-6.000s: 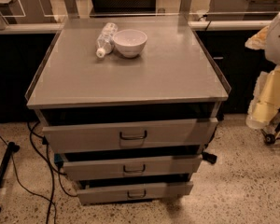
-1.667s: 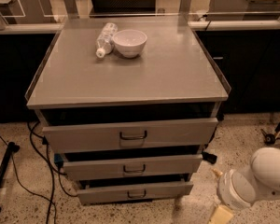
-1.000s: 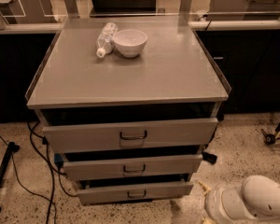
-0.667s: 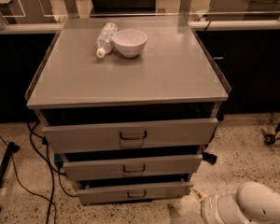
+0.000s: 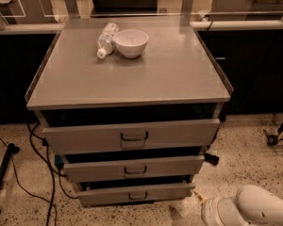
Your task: Open bottom drawer
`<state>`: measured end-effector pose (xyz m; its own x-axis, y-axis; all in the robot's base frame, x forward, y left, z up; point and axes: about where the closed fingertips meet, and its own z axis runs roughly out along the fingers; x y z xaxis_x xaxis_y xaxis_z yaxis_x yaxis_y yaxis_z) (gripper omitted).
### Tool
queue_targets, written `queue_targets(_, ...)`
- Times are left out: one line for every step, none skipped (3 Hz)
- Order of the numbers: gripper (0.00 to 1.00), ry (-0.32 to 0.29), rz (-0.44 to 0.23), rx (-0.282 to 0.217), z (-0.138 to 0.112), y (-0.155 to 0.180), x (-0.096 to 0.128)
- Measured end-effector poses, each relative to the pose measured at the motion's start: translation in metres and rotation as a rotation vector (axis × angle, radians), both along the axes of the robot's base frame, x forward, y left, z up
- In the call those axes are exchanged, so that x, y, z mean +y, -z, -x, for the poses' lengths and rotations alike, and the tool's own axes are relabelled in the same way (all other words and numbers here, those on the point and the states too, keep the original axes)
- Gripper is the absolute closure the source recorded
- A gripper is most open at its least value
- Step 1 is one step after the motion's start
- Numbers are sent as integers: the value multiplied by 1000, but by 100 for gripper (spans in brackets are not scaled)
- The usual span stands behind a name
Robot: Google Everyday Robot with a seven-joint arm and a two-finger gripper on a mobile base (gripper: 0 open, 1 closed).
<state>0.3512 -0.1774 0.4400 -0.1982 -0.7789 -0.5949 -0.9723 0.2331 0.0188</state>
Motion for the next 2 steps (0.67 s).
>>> queue_targets(0, -57, -2, -59, -16, 30, 13)
queue_targets(0, -103, -42, -111, -33, 62, 28)
